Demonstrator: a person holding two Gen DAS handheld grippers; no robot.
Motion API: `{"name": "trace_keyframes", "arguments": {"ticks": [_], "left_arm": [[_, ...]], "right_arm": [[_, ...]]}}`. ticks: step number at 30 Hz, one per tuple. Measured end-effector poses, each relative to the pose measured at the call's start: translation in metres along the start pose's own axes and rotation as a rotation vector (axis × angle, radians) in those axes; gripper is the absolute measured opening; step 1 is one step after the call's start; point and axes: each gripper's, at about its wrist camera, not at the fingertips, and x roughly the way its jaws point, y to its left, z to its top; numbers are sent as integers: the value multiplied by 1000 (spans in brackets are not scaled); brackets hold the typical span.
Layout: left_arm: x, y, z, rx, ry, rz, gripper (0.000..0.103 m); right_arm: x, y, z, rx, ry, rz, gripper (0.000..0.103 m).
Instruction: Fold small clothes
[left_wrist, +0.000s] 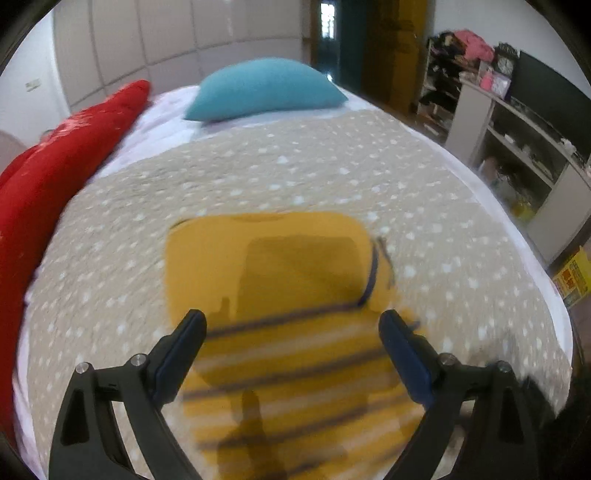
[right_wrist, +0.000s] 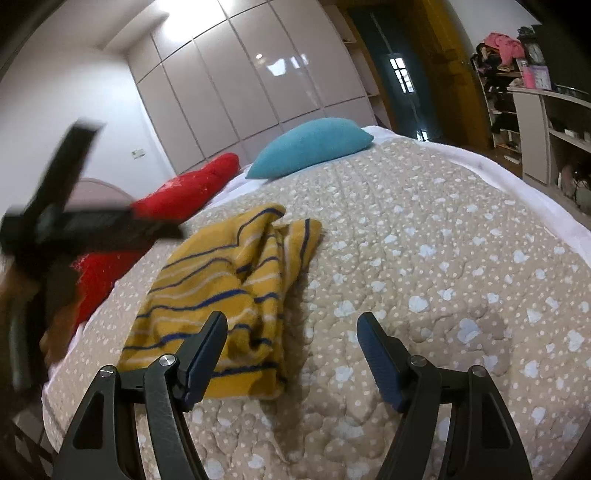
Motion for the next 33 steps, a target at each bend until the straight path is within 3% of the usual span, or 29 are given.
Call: {"name": "trace_keyframes", "arguments": {"ticks": [3,4,9,15,18,21,25,27,31,33], "left_arm": [[40,-21,23,41,112,-52,53],[51,-28,27,62,146,-54,50],[89,-46,52,54,191,-33,48],[114,-59,52,67,162,16,49],[102,-59,53,55,131,17,52],[67,-45,57,-32,75,-85,55],[27,-34,40,-56,19,-118,72],[23,-32,23,-58,32,-117,73],[47,-33,-9,-72,157,-117,73],[39,-34,-17,-60,129,-128,73]], "right_arm": [[4,-2,-1,13,15,11,77],[5,-4,0,21,19,20,77],[13,-18,0,93,62,73,77],[24,-33,-1,179,108,137,77],[25,-33,-2,179,110,145,77],[26,-32,-2,175,113,146,78],[26,-33,-1,173,116,143,78],[27,-32,0,171,117,139,78],[28,-32,-1,168,114,131,78],[27,-32,-1,168,112,129,78]]}}
